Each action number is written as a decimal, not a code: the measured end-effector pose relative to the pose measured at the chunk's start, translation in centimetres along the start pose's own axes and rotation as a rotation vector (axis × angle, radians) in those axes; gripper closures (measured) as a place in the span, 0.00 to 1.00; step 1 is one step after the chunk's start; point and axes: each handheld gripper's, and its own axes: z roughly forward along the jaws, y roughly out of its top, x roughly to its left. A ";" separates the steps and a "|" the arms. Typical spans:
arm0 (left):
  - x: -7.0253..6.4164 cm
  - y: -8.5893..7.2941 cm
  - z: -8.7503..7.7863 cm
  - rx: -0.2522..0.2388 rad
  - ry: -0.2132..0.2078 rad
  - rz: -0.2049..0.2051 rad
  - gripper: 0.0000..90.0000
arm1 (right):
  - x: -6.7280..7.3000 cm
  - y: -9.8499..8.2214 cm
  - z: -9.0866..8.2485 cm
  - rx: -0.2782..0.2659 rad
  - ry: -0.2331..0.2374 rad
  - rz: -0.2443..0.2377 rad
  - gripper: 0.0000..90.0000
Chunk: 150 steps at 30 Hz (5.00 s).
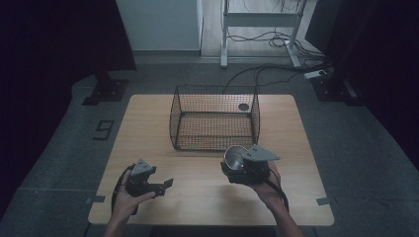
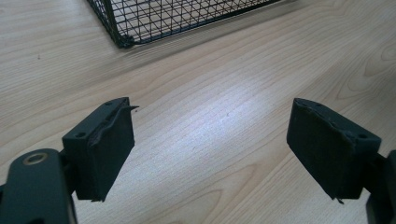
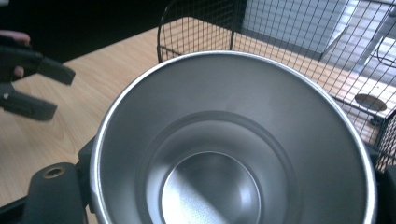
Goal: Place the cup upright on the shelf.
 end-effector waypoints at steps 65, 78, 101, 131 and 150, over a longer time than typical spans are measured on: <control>0.5 0.0 -0.6 -0.014 -0.001 -0.009 0.17 | -4.4 8.5 8.6 0.080 -0.025 0.042 0.20; 0.6 0.0 -0.7 -0.015 -0.003 -0.008 0.17 | -5.4 9.4 11.2 0.110 -0.035 0.042 0.20; 0.8 0.0 -1.1 -0.024 -0.006 -0.015 0.17 | -7.4 10.2 15.7 0.186 -0.032 0.065 0.20; 0.9 0.0 -1.2 -0.029 -0.008 -0.014 0.17 | -9.4 10.3 20.0 0.249 -0.054 0.073 0.20; 1.1 -0.1 -1.3 -0.032 -0.009 -0.017 0.17 | -10.2 8.5 23.2 0.325 -0.056 0.085 0.20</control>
